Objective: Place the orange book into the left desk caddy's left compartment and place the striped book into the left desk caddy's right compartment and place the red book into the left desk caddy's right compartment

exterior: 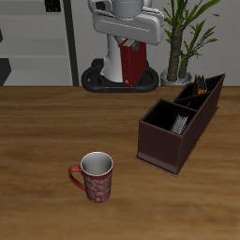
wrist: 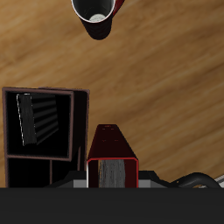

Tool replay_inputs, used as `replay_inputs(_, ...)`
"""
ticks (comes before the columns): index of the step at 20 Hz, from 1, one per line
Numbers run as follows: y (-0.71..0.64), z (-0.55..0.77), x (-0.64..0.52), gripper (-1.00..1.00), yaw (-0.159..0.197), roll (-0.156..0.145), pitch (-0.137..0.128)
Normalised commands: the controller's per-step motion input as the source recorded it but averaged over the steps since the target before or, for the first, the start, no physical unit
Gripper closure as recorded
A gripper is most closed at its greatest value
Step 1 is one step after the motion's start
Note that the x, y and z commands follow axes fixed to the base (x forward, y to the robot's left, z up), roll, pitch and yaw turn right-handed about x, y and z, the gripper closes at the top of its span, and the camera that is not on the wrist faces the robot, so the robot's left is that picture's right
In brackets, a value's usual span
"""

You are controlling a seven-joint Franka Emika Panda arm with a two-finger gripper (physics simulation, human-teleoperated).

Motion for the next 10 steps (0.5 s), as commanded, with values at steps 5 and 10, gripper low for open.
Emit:
replay_inputs(5,0.20,0.08,0.18,1.00,0.018,-0.044,0.004)
replay_inputs(10,0.30,0.10,0.15,1.00,0.020,0.004,-0.010)
